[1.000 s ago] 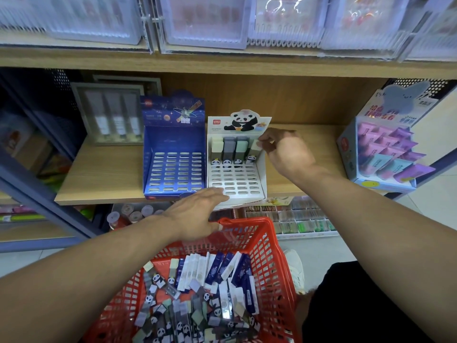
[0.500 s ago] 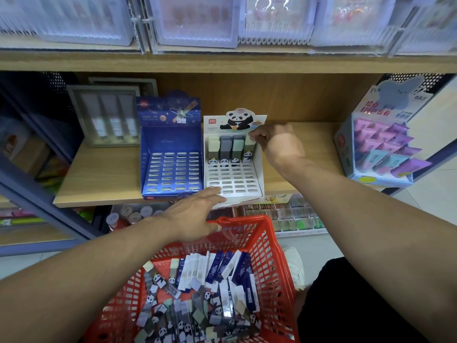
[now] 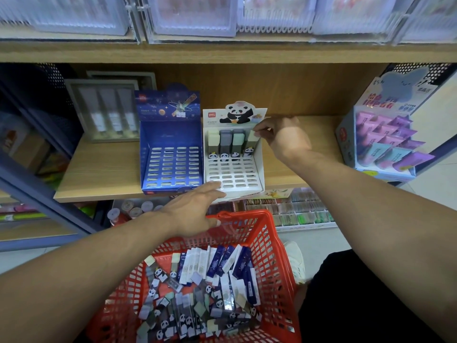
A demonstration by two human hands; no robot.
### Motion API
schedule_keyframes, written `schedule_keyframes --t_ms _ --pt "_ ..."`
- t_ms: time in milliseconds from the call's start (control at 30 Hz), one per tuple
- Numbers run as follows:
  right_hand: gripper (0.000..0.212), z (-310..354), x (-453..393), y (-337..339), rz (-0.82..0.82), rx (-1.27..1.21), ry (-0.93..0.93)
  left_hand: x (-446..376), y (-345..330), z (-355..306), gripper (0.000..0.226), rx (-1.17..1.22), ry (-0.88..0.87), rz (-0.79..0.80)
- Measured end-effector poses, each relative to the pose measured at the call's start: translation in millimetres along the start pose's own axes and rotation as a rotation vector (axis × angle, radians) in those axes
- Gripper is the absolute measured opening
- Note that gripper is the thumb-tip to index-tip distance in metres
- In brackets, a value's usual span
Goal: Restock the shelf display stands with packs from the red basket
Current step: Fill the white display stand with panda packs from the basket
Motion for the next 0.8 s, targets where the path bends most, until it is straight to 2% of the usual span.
schedule_keyframes --t_ms 100,267,367,433,533,700,800 --pt "0.022 -3.2 0.5 -1.8 0.02 -0.008 -0.025 0.1 1.1 -0.9 0.075 0.001 0.0 -0.006" --pt "0.028 6.5 -2.7 -10.4 0.11 0.129 -0.022 2.2 1.5 -2.0 0.075 -0.001 0.005 -0.001" --pt "0.02 11.5 -3.6 -17.2 0.161 0.186 -0.038 3.2 0.9 -1.0 0.075 -0.006 0.012 0.008" --pt "0.017 10.1 -3.4 -17.5 0.141 0.21 -0.057 3.3 0.3 -0.5 0.075 0.005 0.015 0.017" --pt "0.029 1.8 -1.1 -19.3 0.092 0.205 -0.08 3.8 -0.3 -2.1 0.074 0.025 0.014 0.027" --pt "0.034 1.2 0.4 -21.6 0.076 0.217 -0.085 2.7 -2.4 -2.4 0.074 0.03 0.004 0.041" --pt "0.026 16.5 9.2 -14.4 0.019 0.23 0.005 3.1 -3.9 -0.3 0.072 0.05 0.013 0.036"
Point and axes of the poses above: each hand's wrist, its own x-axis away from the middle knuckle, its own y-axis out of the back of the hand, z = x × y, the point moved 10 cm from there along -x, towards the middle knuckle, and after that the axes turned 8 degrees about y, right-handed, at the moved point
